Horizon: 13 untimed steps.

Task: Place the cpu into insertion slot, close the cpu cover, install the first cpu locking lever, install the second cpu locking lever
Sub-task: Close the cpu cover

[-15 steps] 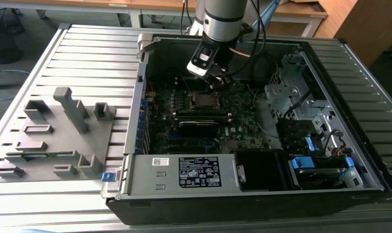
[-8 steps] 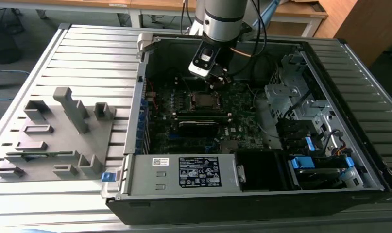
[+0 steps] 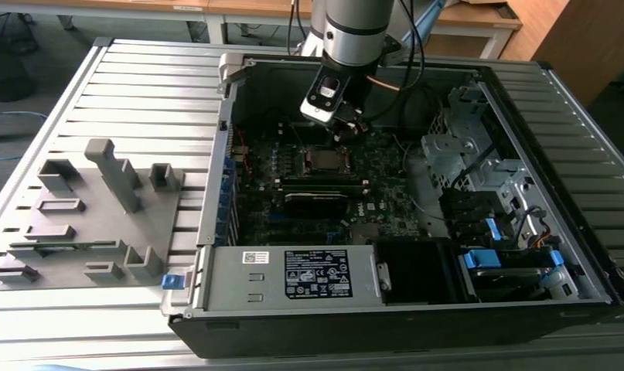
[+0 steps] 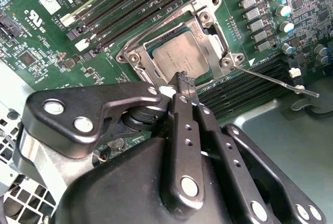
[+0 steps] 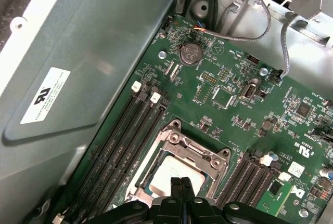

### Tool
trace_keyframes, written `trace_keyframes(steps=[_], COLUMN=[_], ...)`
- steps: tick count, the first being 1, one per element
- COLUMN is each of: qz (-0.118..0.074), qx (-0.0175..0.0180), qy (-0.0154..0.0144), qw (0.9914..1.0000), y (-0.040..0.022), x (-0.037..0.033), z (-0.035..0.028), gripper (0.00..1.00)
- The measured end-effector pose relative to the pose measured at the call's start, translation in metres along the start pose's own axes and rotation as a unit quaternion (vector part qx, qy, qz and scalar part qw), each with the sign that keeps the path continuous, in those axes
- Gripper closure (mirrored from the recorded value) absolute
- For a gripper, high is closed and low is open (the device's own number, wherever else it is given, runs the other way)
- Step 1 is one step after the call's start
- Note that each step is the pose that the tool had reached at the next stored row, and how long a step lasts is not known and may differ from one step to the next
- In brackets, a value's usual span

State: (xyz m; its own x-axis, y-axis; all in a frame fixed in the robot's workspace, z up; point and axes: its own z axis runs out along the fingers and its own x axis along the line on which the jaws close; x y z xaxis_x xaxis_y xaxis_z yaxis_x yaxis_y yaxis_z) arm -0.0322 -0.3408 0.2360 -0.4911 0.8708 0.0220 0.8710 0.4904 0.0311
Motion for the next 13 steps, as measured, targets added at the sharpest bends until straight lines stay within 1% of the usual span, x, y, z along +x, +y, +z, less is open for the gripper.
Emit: trace_keyframes(steps=[3,10,13], qz=[-0.004,-0.027,-0.032], qx=[0.0001,0.0006,0.0007], qy=[0.0001,0.0008,0.0010], qw=[0.99999,0.99962,0.99950], y=[0.0000,0.0000,0.0000], x=[0.0000,0.0000,0.0000], z=[0.0000,0.0000,0.0000], gripper=[0.89,0.89,0.89])
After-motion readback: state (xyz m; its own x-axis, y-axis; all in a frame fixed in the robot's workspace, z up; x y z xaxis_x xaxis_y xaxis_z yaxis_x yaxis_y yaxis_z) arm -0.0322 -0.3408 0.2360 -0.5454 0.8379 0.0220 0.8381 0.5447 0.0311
